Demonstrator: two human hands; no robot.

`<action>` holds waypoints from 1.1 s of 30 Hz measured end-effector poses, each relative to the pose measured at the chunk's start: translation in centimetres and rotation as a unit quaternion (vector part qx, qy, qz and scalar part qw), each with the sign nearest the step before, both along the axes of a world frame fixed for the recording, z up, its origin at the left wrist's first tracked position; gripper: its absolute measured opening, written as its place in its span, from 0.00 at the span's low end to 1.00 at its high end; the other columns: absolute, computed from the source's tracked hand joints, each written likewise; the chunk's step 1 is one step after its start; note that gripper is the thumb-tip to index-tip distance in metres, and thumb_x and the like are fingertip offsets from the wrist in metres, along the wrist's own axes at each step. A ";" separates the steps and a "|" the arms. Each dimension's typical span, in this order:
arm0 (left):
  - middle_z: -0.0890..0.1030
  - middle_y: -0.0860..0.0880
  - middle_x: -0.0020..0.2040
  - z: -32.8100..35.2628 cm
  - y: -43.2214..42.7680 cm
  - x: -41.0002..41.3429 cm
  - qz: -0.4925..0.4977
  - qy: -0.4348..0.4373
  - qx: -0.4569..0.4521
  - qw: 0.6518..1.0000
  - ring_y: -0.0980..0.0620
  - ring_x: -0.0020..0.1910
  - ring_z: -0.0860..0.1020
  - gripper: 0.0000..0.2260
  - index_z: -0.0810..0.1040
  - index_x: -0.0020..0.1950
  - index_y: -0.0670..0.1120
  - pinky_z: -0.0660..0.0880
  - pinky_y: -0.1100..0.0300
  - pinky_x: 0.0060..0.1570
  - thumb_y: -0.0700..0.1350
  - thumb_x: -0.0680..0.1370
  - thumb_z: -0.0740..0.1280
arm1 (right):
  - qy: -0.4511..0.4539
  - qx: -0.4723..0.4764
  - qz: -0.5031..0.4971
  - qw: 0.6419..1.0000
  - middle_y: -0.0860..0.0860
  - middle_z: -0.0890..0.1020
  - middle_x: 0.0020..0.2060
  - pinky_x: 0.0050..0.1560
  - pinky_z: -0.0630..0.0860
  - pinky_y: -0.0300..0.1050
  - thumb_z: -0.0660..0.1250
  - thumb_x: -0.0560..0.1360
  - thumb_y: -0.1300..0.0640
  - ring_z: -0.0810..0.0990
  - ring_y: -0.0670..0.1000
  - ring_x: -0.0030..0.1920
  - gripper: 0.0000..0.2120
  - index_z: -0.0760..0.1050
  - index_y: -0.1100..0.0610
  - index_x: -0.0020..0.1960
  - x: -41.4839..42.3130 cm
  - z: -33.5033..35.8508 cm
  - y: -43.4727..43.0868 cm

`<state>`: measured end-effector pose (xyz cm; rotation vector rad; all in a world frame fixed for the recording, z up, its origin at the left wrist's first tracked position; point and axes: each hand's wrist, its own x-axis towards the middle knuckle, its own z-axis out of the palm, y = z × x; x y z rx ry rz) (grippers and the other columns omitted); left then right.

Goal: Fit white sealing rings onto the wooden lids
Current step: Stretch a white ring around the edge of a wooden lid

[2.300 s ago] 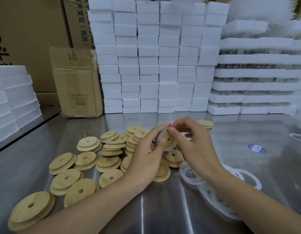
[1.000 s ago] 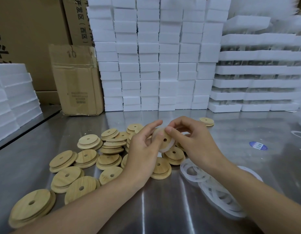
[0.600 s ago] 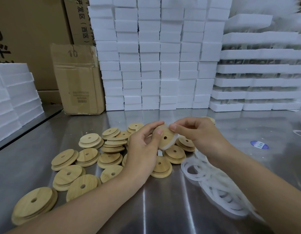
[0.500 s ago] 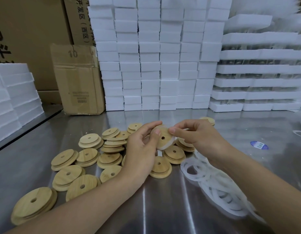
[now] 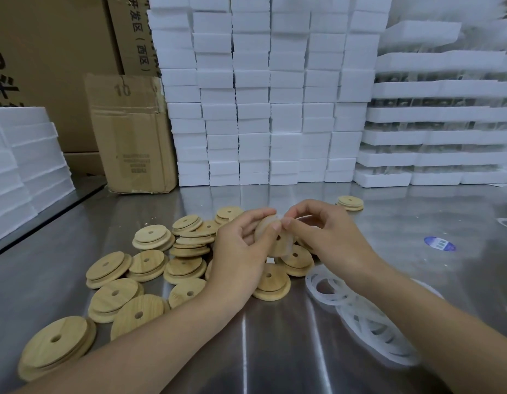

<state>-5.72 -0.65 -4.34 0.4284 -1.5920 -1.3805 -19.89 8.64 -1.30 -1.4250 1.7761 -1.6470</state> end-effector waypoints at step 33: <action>0.90 0.49 0.48 0.0 -0.1 0.3 0.016 -0.009 0.012 1.000 0.47 0.47 0.89 0.08 0.84 0.58 0.48 0.86 0.44 0.52 0.44 0.80 0.76 | 0.181 -0.052 -0.035 0.982 0.41 0.84 0.48 0.50 0.82 0.51 0.72 0.80 0.51 0.84 0.44 0.54 0.01 0.80 0.46 0.49 0.2 -0.4 0.5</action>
